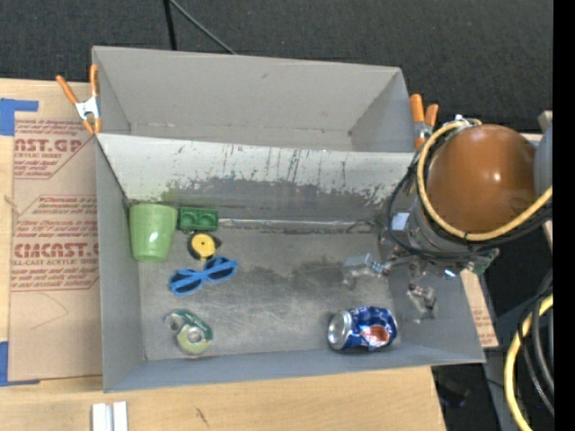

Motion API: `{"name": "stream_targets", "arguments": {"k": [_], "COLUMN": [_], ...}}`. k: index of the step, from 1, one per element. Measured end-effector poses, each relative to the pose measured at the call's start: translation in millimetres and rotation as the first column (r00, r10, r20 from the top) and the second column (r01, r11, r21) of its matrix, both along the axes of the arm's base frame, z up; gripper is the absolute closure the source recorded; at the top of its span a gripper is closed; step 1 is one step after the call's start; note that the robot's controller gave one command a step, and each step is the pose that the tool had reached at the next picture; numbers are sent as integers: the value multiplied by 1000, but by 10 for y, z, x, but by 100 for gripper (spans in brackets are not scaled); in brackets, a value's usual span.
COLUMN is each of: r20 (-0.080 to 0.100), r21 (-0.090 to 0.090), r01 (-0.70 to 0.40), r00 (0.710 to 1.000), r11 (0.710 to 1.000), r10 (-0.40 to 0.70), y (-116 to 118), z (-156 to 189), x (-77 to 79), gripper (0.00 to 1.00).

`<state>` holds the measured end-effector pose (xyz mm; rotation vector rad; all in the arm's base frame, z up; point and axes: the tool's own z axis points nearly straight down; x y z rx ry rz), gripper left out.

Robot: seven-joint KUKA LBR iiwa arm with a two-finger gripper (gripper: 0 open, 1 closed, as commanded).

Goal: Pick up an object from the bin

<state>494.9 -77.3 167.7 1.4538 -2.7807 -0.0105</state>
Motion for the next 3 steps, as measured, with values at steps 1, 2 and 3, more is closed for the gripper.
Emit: {"name": "stream_targets", "arguments": {"k": [1, 2, 3], "r20": [-2, 13, 16], "r21": [-9, -4, -6], "r01": [-251, -253, -251], "r00": [968, 967, 968], "r11": [968, 967, 968], "r10": [251, 253, 251], "y": [302, 339, 147], "z": [-901, -891, 515], "x": [-49, -25, 199], "gripper": [0, 100, 100]}}
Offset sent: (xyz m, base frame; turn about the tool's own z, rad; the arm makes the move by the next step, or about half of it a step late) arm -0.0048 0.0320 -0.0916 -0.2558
